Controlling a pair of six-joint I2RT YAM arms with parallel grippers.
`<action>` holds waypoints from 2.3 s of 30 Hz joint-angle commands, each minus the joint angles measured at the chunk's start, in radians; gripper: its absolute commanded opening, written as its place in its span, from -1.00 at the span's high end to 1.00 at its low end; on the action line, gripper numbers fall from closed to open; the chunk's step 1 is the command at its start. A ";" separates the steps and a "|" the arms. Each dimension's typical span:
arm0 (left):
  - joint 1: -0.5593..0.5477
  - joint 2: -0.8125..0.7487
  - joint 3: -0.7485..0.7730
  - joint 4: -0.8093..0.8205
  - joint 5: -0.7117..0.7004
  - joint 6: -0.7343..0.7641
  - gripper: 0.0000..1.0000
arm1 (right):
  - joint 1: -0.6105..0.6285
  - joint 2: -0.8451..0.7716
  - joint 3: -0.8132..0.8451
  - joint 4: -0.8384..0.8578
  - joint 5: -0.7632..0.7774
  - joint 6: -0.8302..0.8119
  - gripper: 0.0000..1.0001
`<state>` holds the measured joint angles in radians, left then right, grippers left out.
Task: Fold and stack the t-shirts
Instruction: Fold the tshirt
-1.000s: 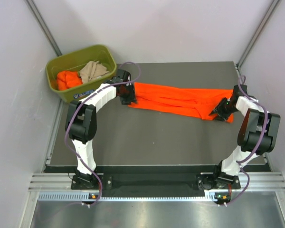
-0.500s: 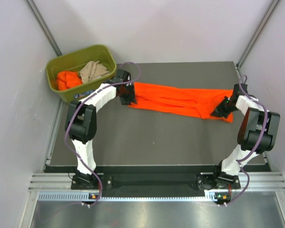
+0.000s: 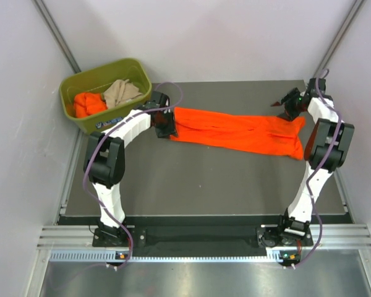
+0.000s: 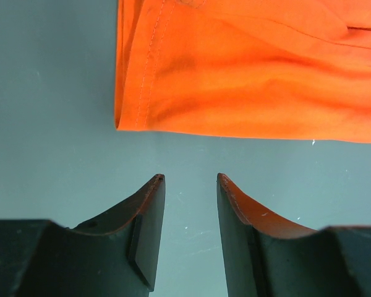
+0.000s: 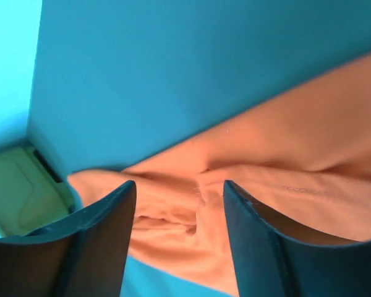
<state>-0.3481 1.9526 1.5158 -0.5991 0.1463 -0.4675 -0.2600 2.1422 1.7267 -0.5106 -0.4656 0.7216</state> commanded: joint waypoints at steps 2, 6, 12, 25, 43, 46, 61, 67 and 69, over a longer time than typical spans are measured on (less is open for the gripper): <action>-0.005 -0.075 -0.005 0.002 0.004 0.021 0.11 | 0.012 -0.056 0.097 -0.104 0.007 -0.124 -0.30; -0.005 -0.067 0.007 0.015 -0.001 0.017 0.10 | -0.004 -0.181 0.002 -0.169 0.082 -0.241 -0.32; -0.006 -0.011 0.056 0.051 -0.023 0.018 0.09 | -0.004 -0.306 -0.182 -0.221 0.168 -0.369 -0.29; -0.017 0.124 0.083 0.093 -0.126 0.033 0.06 | -0.007 -0.462 -0.427 -0.246 0.396 -0.347 0.00; -0.031 0.164 0.084 0.002 -0.189 0.053 -0.10 | -0.248 -0.588 -0.846 0.204 0.073 -0.082 -0.52; -0.029 0.164 0.089 0.005 -0.185 0.049 -0.08 | -0.248 -0.587 -0.900 0.303 0.059 0.013 -0.50; -0.031 0.195 0.112 -0.016 -0.188 0.047 -0.01 | -0.370 -0.622 -0.963 0.296 0.082 -0.005 -0.34; -0.031 0.206 0.115 -0.028 -0.188 0.041 0.02 | -0.394 -0.601 -0.947 0.300 0.079 -0.017 -0.31; -0.031 0.207 0.115 -0.030 -0.188 0.041 0.02 | -0.394 -0.601 -0.955 0.310 0.078 -0.013 -0.24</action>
<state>-0.3794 2.1235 1.6123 -0.6147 -0.0284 -0.4202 -0.6430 1.5528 0.7605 -0.2241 -0.3866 0.7273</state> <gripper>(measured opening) 0.491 0.630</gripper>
